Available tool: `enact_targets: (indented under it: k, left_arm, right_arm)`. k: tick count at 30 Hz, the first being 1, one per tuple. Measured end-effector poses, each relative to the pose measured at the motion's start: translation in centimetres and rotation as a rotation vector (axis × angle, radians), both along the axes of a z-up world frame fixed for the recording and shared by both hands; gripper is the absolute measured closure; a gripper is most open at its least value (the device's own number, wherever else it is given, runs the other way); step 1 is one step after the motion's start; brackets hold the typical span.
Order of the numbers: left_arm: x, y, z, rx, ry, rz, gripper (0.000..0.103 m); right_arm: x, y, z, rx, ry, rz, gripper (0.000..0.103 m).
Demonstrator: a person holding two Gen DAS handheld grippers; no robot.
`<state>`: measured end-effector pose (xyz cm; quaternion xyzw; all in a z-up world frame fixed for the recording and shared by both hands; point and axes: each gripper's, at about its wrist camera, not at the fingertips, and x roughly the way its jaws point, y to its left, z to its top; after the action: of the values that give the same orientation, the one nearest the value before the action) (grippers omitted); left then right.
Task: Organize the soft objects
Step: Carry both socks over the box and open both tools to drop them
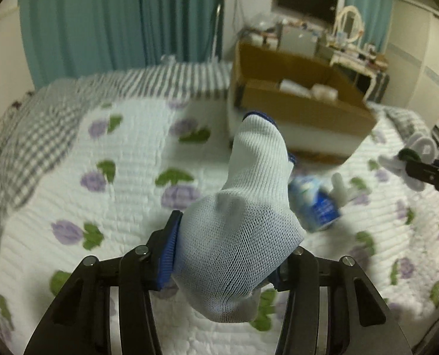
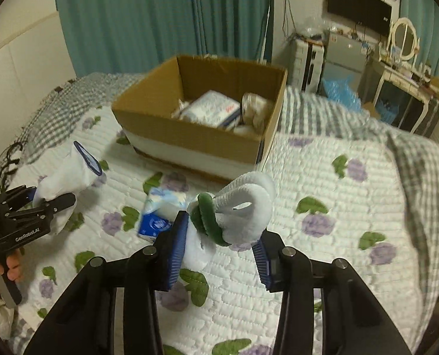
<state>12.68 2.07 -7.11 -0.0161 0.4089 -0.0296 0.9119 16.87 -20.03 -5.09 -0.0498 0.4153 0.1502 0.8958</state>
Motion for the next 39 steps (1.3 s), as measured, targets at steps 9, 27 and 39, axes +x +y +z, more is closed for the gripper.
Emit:
enact_targets:
  k: [9,27,39]
  left_arm:
    - [-0.3,-2.0,7.7,-0.020,-0.126,-0.056,0.055]
    - [11.0,-5.1,10.8,0.003,-0.180,-0.089,0.055]
    - [18.3,-6.5,5.4,-0.006,-0.098,-0.111,0.050]
  right_arm:
    - [-1.6,1.2,7.3,0.001,-0.123,0.026,0.062]
    - [7.9,4.6,11.8,0.025,-0.189,0.070,0.062]
    - [17.3,4.4,5.1,0.049,-0.097,0.046,0.062]
